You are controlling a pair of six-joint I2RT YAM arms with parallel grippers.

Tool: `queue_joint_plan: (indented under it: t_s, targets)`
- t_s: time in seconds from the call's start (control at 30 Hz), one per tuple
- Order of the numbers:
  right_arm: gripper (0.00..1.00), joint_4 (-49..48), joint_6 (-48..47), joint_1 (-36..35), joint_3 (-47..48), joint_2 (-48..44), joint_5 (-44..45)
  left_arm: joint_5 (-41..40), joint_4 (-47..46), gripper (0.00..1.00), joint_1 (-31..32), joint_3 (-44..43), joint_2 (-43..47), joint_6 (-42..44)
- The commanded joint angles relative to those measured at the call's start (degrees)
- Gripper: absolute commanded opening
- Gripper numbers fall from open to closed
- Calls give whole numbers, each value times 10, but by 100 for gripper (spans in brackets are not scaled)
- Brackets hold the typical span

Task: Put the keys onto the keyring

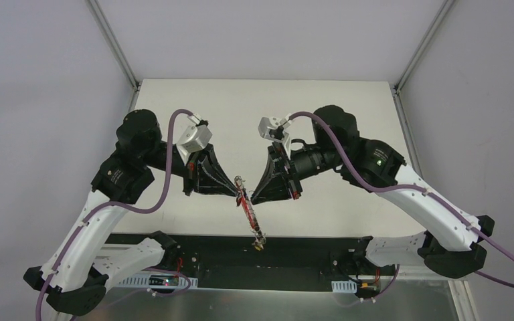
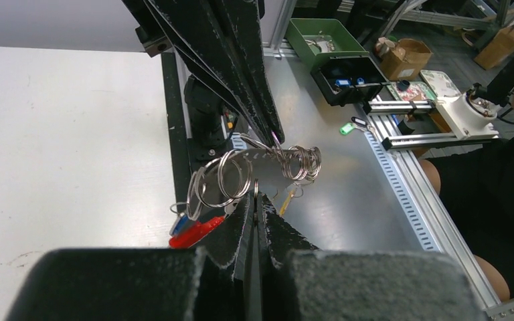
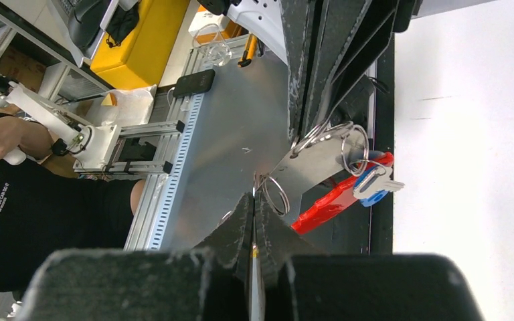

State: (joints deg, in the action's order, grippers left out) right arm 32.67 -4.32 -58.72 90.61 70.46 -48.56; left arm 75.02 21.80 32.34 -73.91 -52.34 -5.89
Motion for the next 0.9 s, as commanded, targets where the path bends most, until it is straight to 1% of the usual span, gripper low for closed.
queue_joint_plan:
  t_s: [0.0,0.37,0.73,0.87]
  targets:
    - [0,-56,19,2,30,6,-40,20,-11,0,7,-19,8,21]
    - [0,-72,34,2,40,33,-31,26,-11,0,8,-14,18,29]
    - [0,-88,41,3,34,40,-44,22,-11,0,8,-8,34,33]
    - [0,-92,58,2,32,37,-44,23,-11,0,8,-7,33,34]
